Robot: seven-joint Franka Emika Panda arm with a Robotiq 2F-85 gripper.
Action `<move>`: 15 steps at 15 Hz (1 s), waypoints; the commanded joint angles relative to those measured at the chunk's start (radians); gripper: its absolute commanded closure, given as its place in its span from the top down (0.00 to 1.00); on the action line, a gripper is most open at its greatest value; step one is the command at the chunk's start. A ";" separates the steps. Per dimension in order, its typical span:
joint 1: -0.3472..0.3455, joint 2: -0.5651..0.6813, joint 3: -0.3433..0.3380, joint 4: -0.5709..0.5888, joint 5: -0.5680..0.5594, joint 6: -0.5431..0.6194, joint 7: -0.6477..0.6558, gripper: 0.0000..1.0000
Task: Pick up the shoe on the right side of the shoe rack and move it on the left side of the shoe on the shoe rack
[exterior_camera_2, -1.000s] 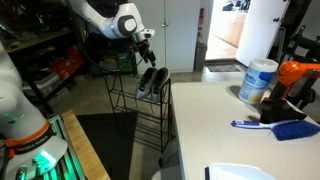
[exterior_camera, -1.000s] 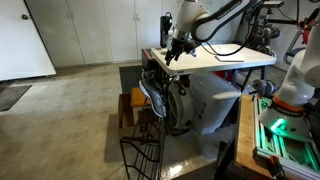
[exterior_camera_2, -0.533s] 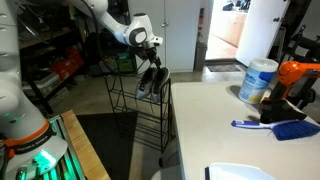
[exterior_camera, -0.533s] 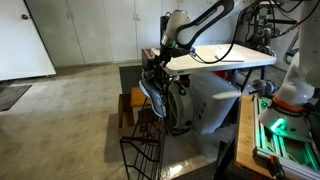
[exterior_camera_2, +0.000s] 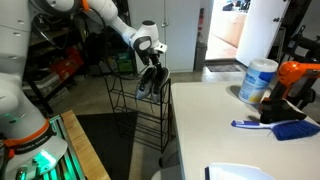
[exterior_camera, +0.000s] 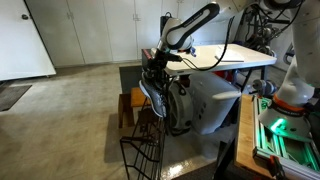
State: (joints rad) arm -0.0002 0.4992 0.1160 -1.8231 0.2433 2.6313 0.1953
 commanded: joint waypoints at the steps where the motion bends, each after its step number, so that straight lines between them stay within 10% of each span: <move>1: -0.016 0.050 0.010 0.046 0.085 0.010 -0.007 1.00; 6: -0.012 0.087 0.006 0.074 0.125 0.019 -0.003 0.88; 15: -0.021 0.102 0.011 0.089 0.140 0.034 -0.010 0.12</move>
State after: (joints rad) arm -0.0136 0.5835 0.1159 -1.7516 0.3529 2.6435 0.1957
